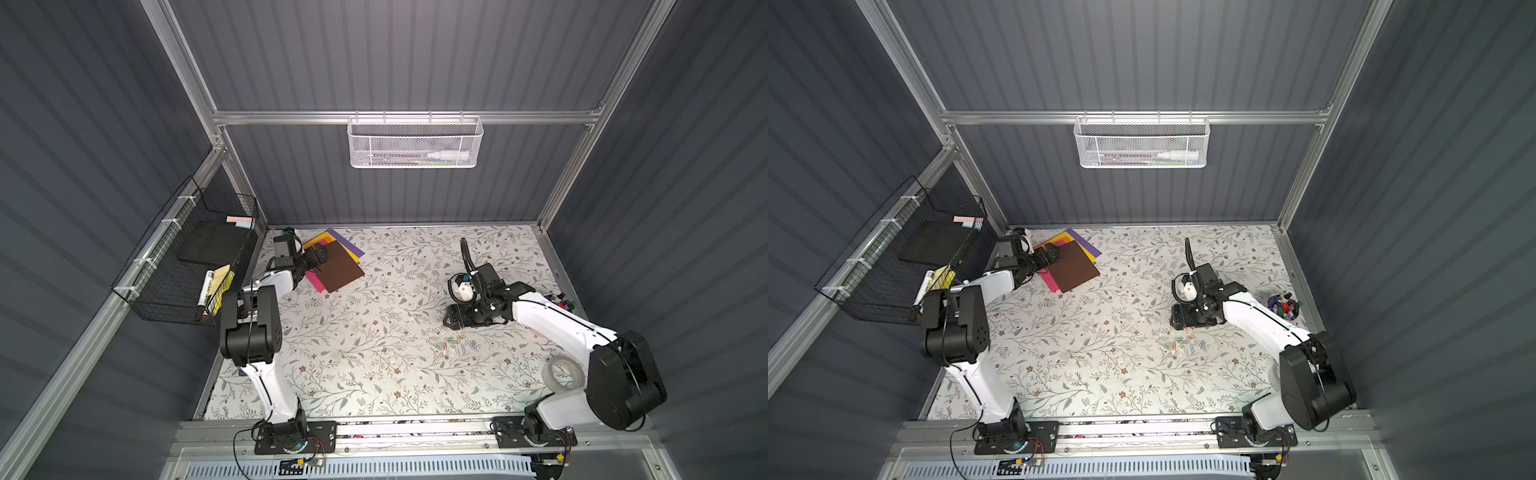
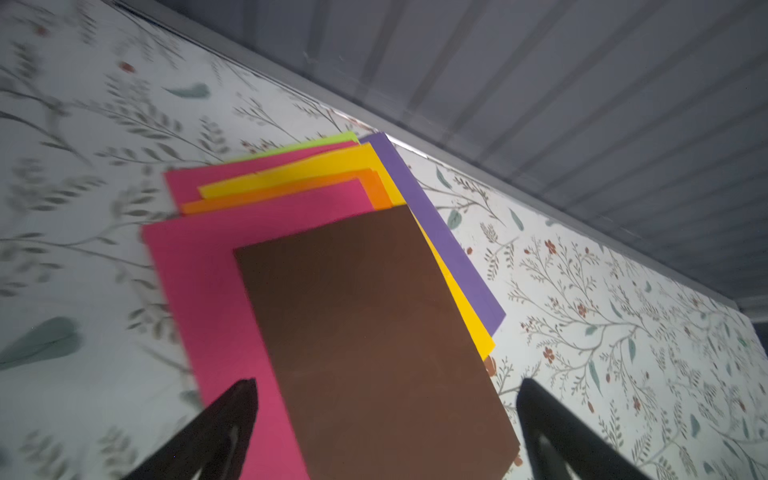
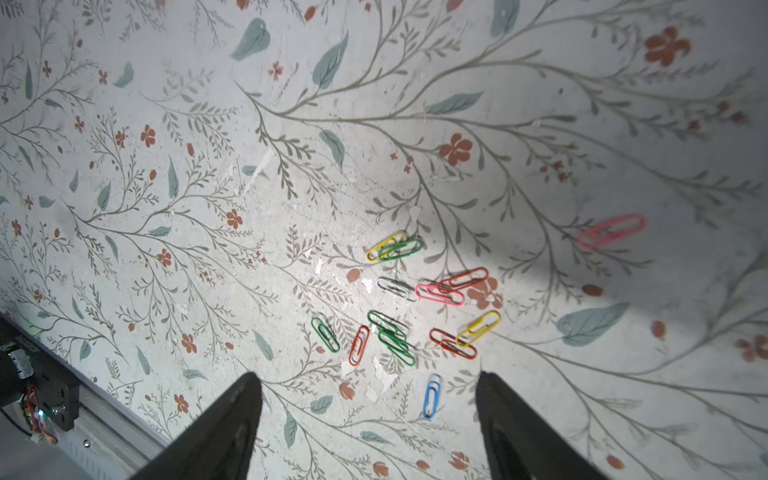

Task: Unclip the paperclips from the documents
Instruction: Place the document at the document, then reset both arms

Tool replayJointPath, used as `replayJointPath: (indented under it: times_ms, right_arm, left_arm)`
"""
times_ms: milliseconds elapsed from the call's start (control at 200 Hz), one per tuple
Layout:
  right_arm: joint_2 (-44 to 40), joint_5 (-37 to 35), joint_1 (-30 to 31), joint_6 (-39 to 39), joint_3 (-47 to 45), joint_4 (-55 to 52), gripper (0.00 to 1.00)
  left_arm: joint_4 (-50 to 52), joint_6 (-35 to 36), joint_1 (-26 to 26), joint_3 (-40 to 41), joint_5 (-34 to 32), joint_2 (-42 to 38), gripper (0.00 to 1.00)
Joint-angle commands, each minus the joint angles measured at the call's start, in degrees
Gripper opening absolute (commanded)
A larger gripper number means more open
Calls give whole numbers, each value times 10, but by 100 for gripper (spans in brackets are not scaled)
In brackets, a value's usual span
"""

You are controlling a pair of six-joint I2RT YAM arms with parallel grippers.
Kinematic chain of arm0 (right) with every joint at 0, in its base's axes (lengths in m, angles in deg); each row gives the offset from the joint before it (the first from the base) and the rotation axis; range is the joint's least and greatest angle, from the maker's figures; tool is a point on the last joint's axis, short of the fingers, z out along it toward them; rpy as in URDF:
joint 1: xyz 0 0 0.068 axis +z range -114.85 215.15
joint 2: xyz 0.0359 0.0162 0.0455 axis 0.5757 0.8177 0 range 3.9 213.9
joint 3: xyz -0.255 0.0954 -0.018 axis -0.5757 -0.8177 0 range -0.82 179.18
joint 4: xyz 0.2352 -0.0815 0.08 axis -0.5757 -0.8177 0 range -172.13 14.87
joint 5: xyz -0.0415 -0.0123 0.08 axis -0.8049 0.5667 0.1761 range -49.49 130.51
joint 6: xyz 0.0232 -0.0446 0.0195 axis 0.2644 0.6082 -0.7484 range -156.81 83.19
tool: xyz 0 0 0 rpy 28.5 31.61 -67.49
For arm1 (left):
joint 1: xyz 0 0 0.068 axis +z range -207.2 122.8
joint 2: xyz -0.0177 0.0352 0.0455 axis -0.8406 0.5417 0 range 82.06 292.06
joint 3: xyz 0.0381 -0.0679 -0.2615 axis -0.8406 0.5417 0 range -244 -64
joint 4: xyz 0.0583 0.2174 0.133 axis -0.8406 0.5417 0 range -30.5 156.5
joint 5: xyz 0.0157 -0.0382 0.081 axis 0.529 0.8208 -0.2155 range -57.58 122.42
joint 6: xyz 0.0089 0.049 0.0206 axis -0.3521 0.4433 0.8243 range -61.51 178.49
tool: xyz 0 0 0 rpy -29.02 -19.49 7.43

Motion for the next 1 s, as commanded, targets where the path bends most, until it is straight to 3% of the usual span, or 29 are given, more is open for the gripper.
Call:
replayJointPath:
  times_ms: [0,70,155,520,640,810,995]
  right_arm:
    - [-23,-42,1,11,6,16,88]
    - [-42,-60,1,16,-1,42,92]
    - [-69,-87,0,31,-24,99,99]
    - [-99,-166,-77,87,-105,254,99]
    - [-106,-189,-105,102,-136,303,99]
    - [-105,-218,-142,129,-198,400,99]
    - [-92,-198,-178,129,-247,508,99]
  left_arm:
    - [-7,-13,3,23,-87,-72,100]
    - [-27,25,3,44,-107,-105,99]
    - [-89,61,2,86,-74,-147,100]
    - [-410,170,-10,355,-6,-360,100]
    - [-400,177,-15,359,1,-366,100]
    - [-483,190,-25,402,-9,-358,99]
    - [-545,183,-25,429,-33,-338,99]
